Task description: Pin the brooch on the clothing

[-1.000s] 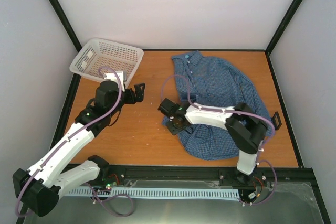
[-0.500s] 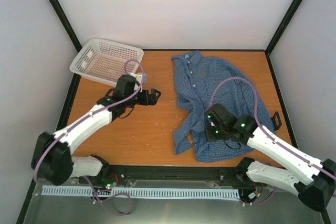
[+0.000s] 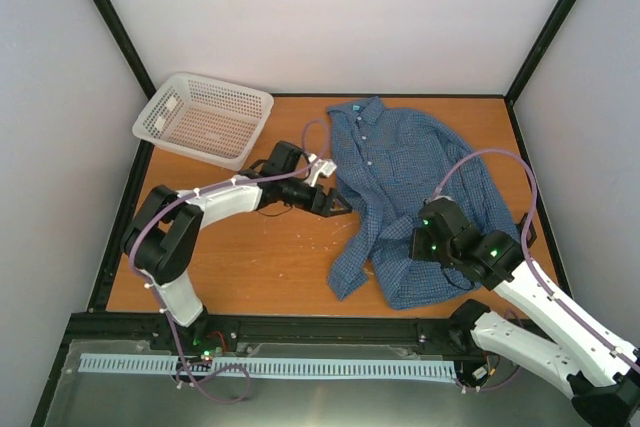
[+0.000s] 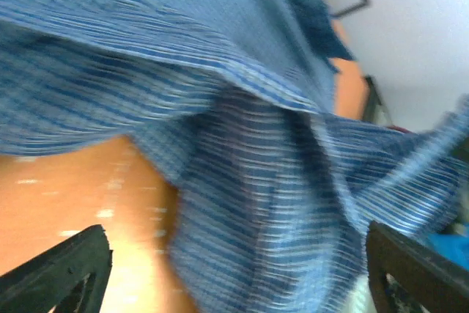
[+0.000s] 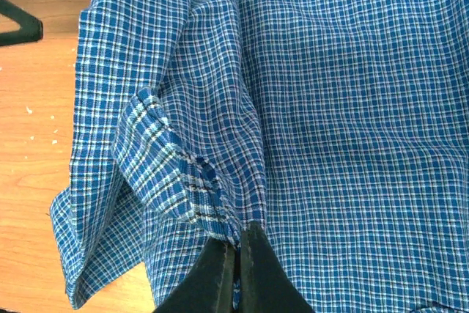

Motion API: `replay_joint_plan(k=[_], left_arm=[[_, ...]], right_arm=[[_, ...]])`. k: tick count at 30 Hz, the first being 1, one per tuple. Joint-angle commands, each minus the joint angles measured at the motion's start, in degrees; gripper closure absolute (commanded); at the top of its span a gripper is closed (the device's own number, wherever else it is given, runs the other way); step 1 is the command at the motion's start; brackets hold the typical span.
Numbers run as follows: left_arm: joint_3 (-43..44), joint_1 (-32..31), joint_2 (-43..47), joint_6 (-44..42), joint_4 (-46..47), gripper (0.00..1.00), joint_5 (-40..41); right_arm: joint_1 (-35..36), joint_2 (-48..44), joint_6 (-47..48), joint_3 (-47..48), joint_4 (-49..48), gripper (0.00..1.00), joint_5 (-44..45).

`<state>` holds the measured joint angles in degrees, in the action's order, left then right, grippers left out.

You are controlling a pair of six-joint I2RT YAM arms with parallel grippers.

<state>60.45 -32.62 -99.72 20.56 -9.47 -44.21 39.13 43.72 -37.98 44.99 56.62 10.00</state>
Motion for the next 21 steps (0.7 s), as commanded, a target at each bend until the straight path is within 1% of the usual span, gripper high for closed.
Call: replay_joint_plan(k=[1,3,5,7,8,9,11,13,14,16,17,18,19,20,21], left_arm=[[-1.2,-4.6,3.6,-4.2,8.0,0.03,-13.5],[0.5,-6.0,2.1,-3.6,7.4,0.00,-13.2],[3.2,-6.8,-0.4,-1.2,6.9,0.04,-11.5],[7.2,-7.2,-3.9,0.8,4.8,0.14,-8.0],[9.8,-7.2,-6.0,1.6,3.0,0.22,-6.5],[12.2,-7.2,-8.0,2.0,1.5,0.29,-5.7],[15.0,-7.5,-10.2,2.8,0.6,0.40,-5.4],[15.9,-7.7,-10.9,3.3,0.6,0.50,-4.7],[16.2,-7.7,-11.1,3.3,-1.4,0.54,-3.5],[16.4,-7.6,-11.3,2.4,-3.6,0.67,-1.5],[16.3,-7.7,-11.3,2.1,-4.4,0.71,-0.7],[15.9,-7.6,-11.2,1.9,-5.0,0.72,-0.1],[15.4,-7.6,-11.1,1.9,-5.2,0.70,0.4],[15.1,-7.6,-11.1,2.0,-5.1,0.66,0.5],[15.0,-7.6,-11.4,2.1,-4.8,0.65,-0.5]], right_arm=[[-0.4,-1.2,-0.2,-0.8,-1.3,0.97,-0.1],[-0.4,-1.2,0.2,-0.9,-2.1,0.97,-0.9],[-0.4,-0.7,0.5,-0.8,-2.3,0.97,-1.0],[-0.4,-0.3,1.0,-0.3,-2.2,0.97,-1.1],[-0.4,-0.2,1.2,-0.2,-2.2,0.97,-1.1],[-0.4,-0.2,1.2,-0.2,-2.3,0.97,-1.1],[-0.4,-0.3,1.4,-0.2,-2.5,0.97,-1.4],[-0.4,-0.4,1.3,-0.3,-2.6,0.97,-1.7],[-0.4,-0.4,1.3,-0.3,-2.7,0.97,-1.9],[-0.4,-0.5,1.4,-0.7,-2.9,0.97,-2.4],[-0.4,-0.5,1.5,-0.9,-3.1,0.97,-2.5],[-0.4,-0.5,1.6,-1.0,-3.2,0.97,-2.6],[-0.4,-0.4,1.8,-1.0,-3.4,0.98,-2.9],[-0.4,-0.3,2.2,-0.9,-3.7,0.97,-3.4],[-0.4,-0.1,2.4,-0.8,-3.9,0.97,-3.7]])
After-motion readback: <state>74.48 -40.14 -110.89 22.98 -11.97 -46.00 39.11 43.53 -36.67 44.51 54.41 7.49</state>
